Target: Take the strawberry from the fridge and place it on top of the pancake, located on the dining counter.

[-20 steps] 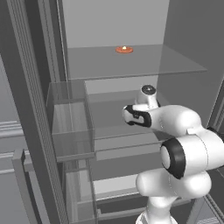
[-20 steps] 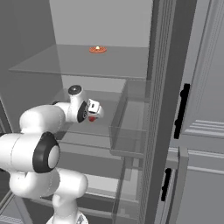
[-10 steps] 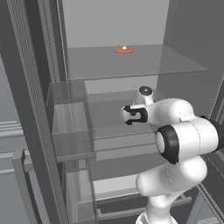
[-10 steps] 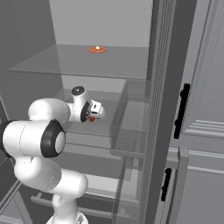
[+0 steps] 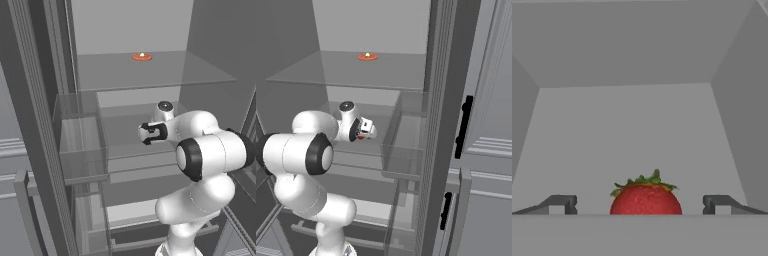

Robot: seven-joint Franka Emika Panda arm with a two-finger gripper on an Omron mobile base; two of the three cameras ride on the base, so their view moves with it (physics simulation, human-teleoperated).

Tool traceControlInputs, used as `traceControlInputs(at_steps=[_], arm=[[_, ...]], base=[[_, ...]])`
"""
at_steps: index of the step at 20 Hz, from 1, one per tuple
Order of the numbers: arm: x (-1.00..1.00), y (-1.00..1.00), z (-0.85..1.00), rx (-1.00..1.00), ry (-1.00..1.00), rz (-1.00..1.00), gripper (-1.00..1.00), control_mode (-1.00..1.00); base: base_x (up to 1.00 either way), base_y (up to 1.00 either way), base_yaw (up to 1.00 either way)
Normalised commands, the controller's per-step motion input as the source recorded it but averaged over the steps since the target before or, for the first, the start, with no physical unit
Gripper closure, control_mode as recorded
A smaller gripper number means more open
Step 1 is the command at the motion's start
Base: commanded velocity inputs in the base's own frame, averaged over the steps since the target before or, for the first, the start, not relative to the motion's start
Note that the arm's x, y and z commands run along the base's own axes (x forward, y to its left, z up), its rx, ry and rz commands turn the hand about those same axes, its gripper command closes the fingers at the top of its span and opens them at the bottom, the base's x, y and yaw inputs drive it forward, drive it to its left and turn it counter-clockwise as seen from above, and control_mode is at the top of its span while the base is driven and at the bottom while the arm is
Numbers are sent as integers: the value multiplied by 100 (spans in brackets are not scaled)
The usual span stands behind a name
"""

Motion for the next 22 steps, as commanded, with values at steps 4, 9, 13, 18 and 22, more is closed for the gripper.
traceControlInputs(at_steps=[4,9,13,18,22], arm=[[0,0,-13,0,0,0,100,-100],[0,0,-10,0,0,0,100,-100],[-29,-6,-1,0,0,-1,100,-100],[-79,-27,0,3,0,-7,100,-100],[-100,-3,30,0,0,-1,100,-100]], base=[[0,0,0],[0,0,0],[0,0,0],[0,0,0],[0,0,0]])
